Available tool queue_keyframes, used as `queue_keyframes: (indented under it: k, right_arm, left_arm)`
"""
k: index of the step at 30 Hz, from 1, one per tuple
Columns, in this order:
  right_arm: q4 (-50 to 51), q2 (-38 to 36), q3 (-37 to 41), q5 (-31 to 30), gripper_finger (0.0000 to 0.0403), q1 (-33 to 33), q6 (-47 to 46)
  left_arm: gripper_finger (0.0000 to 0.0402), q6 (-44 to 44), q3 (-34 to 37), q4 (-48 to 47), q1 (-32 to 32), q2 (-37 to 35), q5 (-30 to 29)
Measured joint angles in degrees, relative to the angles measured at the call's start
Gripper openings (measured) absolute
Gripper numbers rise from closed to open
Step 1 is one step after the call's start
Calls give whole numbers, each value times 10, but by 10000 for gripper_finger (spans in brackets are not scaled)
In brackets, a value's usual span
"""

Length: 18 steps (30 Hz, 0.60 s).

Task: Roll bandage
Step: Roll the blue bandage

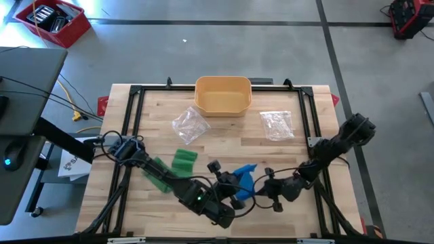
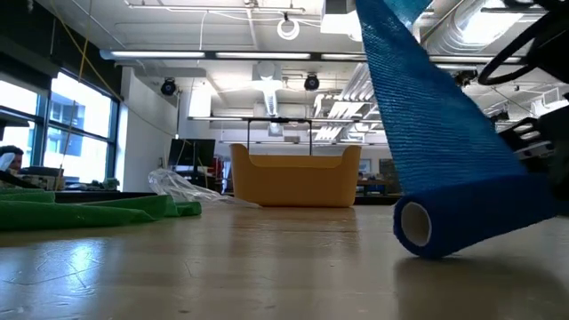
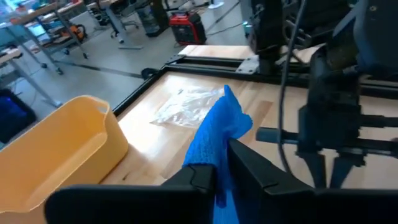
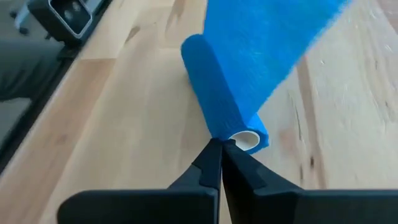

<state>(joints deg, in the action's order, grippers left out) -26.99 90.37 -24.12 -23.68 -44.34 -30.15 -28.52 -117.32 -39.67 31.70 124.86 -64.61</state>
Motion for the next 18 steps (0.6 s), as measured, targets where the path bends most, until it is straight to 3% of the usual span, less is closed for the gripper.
queue_keyframes:
  k: [9, 13, 18]
  right_arm:
    - [11, 0, 0, -59, 0, -88, -88]
    - [11, 0, 0, -59, 0, -99, -111]
    - [36, 0, 0, -72, 0, -90, -127]
  left_arm:
    - [4, 17, 0, 81, 23, 0, 70]
    - [3, 23, 11, 64, 16, 0, 49]
    - [3, 25, 84, 69, -16, 0, 8]
